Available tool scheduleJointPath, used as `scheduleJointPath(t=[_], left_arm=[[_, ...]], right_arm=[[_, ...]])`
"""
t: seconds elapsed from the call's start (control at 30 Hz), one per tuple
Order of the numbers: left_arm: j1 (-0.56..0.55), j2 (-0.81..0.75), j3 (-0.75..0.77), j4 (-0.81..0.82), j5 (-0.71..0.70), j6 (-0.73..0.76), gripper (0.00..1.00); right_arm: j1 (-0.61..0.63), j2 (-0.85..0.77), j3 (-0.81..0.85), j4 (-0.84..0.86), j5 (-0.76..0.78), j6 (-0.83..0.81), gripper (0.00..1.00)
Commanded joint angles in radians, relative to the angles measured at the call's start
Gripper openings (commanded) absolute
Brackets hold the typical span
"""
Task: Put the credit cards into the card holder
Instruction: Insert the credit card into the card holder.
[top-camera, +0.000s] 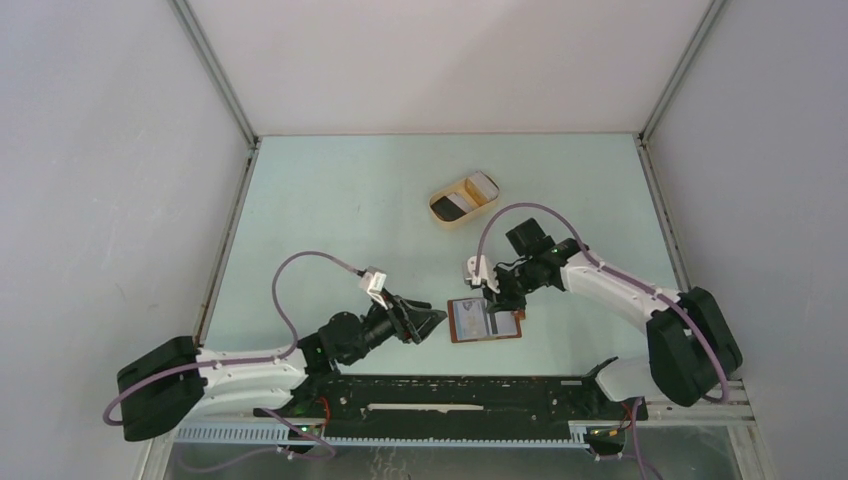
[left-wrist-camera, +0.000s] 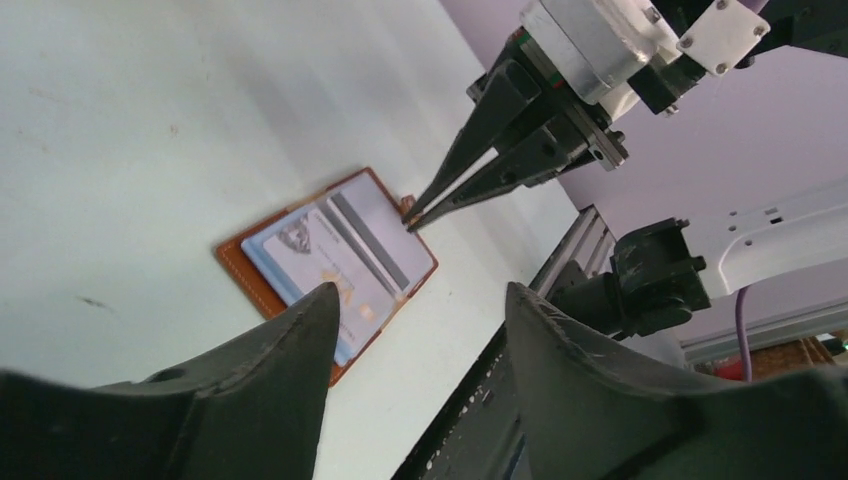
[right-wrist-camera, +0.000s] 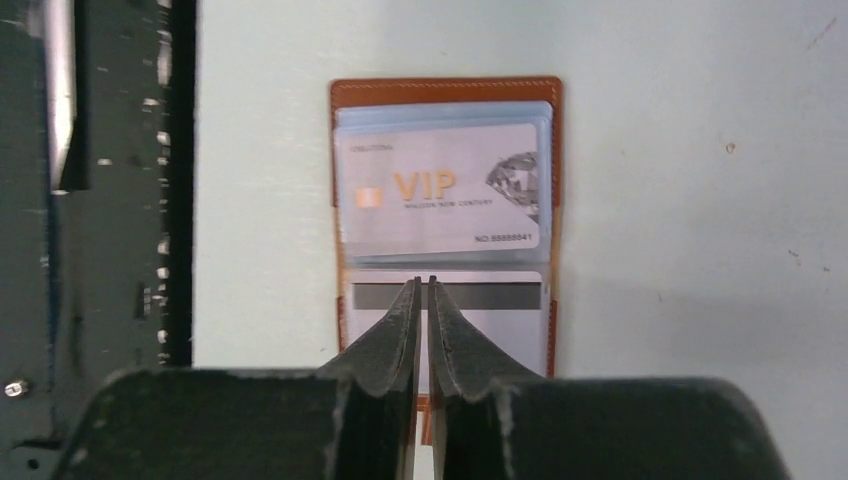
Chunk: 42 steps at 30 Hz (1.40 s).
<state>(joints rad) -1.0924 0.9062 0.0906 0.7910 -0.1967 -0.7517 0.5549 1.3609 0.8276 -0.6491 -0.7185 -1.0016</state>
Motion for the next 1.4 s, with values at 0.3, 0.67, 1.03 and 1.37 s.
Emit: scheduleJointPath(t=[0.3, 0.67, 1.03, 1.37], left_arm=[[0.013, 0.357, 0.074, 0.158, -0.011, -0.103, 0.36], [0.043, 0.57, 0.122, 0.294, 0.076, -0.162, 0.35], [0.071, 0.708, 0.125, 0.429, 0.108, -0.257, 0.33], [0.078, 0.738, 0.135, 0.436, 0.122, -0.279, 0.33]], right_arm=[[0.067, 0.126, 0.028, 0.116, 0.17, 0.057, 0.05], [0.107, 0.184, 0.042, 0.123, 0.212, 0.075, 0.04], [0.127, 0.23, 0.052, 0.106, 0.249, 0.07, 0.04], [0.14, 0.254, 0.06, 0.096, 0.267, 0.067, 0.04]])
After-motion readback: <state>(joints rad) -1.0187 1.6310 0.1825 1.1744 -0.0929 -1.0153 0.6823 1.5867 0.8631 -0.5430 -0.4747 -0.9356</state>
